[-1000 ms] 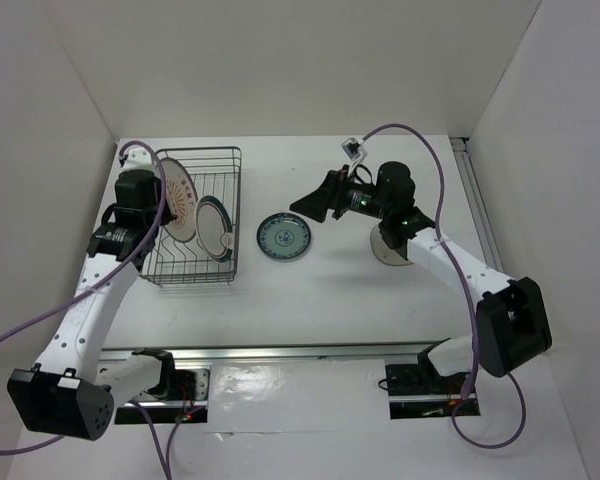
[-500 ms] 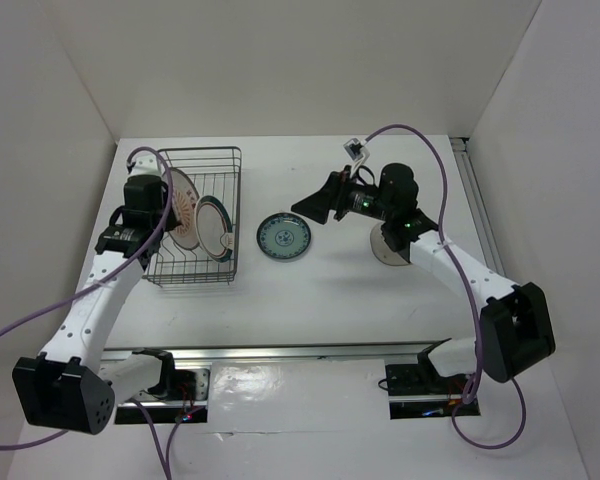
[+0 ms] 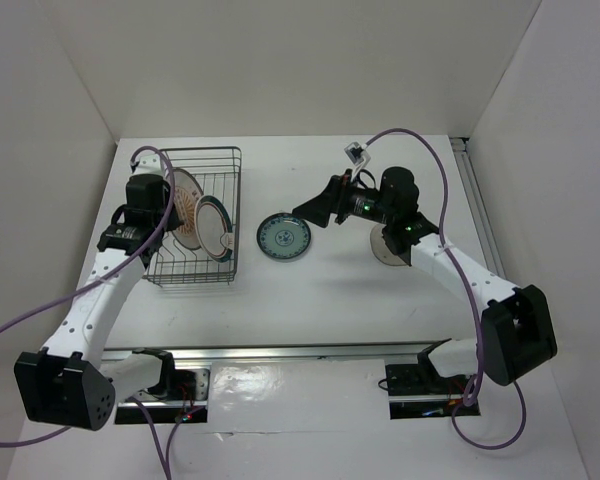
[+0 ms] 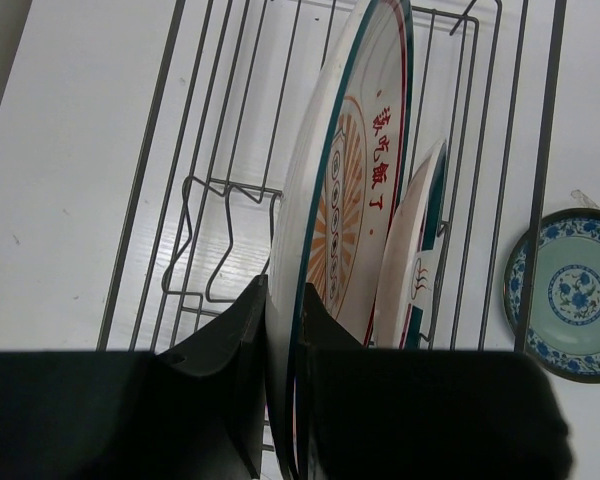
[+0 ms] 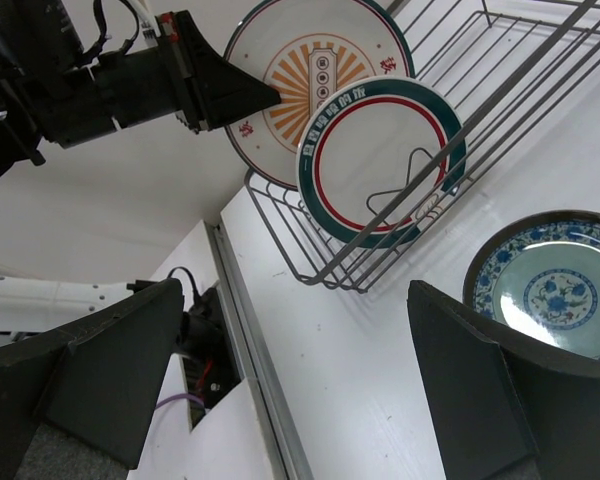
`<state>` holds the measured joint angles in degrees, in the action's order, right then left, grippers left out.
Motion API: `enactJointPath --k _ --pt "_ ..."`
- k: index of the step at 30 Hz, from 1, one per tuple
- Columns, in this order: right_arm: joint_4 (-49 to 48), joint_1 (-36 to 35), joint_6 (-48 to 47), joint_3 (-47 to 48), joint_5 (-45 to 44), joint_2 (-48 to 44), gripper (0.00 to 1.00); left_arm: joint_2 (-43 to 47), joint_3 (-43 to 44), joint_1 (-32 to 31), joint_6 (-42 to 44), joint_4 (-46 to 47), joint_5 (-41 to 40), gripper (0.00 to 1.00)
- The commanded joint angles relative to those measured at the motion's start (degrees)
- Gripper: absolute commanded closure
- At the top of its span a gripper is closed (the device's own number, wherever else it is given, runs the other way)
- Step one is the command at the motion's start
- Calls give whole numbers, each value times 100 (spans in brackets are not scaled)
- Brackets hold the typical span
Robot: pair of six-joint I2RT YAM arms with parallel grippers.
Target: Load the plates into the dish rack
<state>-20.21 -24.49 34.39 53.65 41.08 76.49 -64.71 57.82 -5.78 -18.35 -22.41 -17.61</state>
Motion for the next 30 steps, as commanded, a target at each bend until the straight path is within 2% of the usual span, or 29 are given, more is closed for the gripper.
enactJointPath --k 1,16,20,28,30 --pt "-238 41 -64 -47 -39 -231 0 -24 71 -11 -99 448 12 100" --pt "-291 41 -64 -100 -39 -178 0 -77 19 -11 -99 448 3 100" --pt "-344 41 -64 -100 -39 -125 0 -130 19 -11 -99 448 3 90" --pt "-344 41 -64 -153 -39 -125 0 -244 19 -11 -99 448 135 88" --pt "-344 41 -64 -206 -39 -125 0 -297 19 -11 -160 448 187 85"
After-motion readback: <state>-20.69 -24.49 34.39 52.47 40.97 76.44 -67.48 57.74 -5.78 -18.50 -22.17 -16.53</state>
